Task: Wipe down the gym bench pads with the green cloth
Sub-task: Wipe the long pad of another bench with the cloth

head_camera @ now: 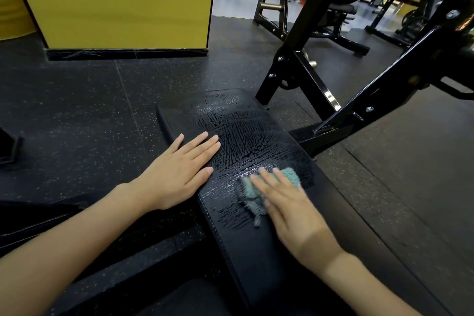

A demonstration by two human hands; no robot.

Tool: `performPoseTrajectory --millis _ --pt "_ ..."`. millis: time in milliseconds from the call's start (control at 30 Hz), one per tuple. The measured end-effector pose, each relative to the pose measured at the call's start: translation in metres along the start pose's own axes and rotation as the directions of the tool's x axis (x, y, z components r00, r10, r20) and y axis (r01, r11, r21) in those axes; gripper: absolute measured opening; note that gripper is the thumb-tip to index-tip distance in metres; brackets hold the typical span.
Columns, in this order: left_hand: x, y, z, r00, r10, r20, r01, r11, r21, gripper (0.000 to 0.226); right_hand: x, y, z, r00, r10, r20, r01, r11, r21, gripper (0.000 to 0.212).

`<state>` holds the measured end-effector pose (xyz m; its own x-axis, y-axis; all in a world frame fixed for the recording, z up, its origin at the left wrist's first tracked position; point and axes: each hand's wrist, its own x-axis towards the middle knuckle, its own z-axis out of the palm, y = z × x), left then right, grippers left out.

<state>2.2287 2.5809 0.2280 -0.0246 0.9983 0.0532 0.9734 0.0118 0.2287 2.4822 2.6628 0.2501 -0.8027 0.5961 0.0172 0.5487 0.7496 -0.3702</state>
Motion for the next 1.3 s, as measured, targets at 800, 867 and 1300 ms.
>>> performPoseTrajectory --millis 800,867,1300 --pt "-0.007 0.014 0.002 0.998 0.067 0.000 -0.067 0.997 0.029 0.074 -0.030 -0.006 0.022 0.989 -0.082 -0.125 0.081 0.997 -0.008 0.049" --pt "-0.007 0.015 0.002 0.998 0.063 0.003 -0.063 0.998 0.024 0.074 -0.026 0.007 0.015 0.996 -0.022 -0.089 0.024 0.999 0.025 0.052" --pt "-0.009 0.017 0.003 0.999 0.045 -0.007 -0.044 0.999 0.020 0.075 0.047 0.067 -0.025 0.970 0.214 -0.118 -0.206 0.976 0.075 0.045"
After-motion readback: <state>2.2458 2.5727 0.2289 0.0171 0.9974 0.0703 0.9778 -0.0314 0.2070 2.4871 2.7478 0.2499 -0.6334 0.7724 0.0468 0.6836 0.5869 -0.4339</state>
